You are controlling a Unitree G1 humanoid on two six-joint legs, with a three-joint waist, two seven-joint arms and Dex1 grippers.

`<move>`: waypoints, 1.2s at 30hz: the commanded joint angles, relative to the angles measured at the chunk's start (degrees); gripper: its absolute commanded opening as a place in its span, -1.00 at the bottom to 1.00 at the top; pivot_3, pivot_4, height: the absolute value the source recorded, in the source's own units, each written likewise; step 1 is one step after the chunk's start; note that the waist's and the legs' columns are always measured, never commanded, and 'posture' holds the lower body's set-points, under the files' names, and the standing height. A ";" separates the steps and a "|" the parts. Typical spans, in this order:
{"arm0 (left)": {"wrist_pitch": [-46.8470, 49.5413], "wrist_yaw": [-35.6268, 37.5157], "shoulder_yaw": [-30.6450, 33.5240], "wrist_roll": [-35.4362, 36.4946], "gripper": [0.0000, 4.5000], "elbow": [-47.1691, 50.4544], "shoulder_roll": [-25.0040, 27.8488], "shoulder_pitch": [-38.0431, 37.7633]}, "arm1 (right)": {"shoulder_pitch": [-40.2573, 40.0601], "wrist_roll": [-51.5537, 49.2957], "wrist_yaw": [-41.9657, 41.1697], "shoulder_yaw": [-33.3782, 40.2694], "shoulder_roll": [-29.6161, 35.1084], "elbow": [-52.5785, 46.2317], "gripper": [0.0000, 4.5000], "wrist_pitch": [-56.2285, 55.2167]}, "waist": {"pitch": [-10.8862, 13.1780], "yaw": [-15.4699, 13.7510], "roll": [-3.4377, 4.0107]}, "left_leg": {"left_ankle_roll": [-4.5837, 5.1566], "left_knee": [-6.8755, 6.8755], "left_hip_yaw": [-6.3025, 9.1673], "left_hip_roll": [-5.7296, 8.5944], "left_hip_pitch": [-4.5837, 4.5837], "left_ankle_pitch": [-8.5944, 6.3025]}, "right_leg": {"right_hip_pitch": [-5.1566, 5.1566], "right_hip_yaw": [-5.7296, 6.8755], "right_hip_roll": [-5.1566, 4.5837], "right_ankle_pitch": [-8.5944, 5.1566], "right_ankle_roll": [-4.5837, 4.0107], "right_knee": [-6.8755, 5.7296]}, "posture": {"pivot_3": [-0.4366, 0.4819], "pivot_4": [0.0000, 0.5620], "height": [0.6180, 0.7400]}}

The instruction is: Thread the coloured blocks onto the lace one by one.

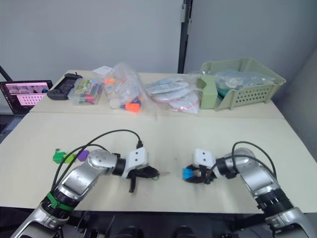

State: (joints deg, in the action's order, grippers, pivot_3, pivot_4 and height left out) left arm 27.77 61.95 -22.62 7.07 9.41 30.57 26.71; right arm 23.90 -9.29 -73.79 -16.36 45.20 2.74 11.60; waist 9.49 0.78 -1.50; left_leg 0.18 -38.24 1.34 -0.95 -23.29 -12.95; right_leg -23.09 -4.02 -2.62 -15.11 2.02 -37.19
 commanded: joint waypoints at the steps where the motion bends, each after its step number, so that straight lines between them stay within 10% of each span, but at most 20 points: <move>1: 0.28 -0.01 0.18 0.88 -1.00 2.09 -0.50 1.25 | -0.22 0.44 1.51 0.79 -0.70 -2.34 -0.40 1.06 | 0.00 0.09 0.00 | 0.00 0.00 0.00 0.00 0.01 0.00 | 0.00 0.00 0.00 0.00 0.00 0.00 | -0.05 -0.47 1.00; 36: 7.61 -2.07 -7.03 -1.80 -1.00 2.64 -3.61 7.86 | -0.12 2.77 4.33 -2.85 -3.22 -12.35 -0.40 10.06 | 0.00 0.07 0.00 | 0.00 -0.02 0.01 0.02 0.00 0.00 | 0.00 0.01 0.02 0.00 0.00 -0.03 | -0.05 -0.47 1.00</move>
State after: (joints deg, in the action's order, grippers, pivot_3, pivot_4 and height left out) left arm 35.66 60.01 -28.59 5.16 10.50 28.51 33.30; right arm 23.08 -6.25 -69.67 -18.28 42.87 -7.37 21.51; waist 9.49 0.85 -1.49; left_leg 0.18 -38.25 1.35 -0.93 -23.29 -12.95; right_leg -23.09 -4.02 -2.60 -15.11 2.02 -37.22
